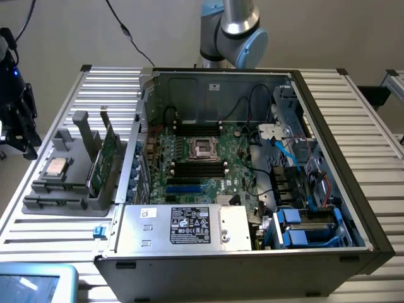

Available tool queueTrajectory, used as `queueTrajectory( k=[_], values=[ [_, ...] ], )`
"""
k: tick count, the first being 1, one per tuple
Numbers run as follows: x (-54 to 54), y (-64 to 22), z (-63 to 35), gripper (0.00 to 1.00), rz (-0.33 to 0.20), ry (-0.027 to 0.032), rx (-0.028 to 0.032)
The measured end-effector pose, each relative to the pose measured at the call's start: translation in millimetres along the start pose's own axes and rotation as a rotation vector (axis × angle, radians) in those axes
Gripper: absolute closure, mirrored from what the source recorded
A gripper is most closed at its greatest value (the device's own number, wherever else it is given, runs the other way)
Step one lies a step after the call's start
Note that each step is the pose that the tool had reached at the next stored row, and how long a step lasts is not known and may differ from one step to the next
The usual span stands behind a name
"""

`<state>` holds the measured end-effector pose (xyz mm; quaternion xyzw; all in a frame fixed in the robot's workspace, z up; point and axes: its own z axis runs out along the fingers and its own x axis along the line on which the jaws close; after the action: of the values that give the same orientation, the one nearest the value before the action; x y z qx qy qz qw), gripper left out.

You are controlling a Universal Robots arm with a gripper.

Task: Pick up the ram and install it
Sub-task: 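Pick up the ram and move it above insertion slot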

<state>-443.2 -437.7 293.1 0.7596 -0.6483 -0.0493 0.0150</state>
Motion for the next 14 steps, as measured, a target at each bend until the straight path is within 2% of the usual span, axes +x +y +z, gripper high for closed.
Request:
queueTrajectory(
  k=[14],
  values=[
    [0.0, 0.0, 0.0, 0.64, 0.0, 0.0, 0.0001]
  ],
)
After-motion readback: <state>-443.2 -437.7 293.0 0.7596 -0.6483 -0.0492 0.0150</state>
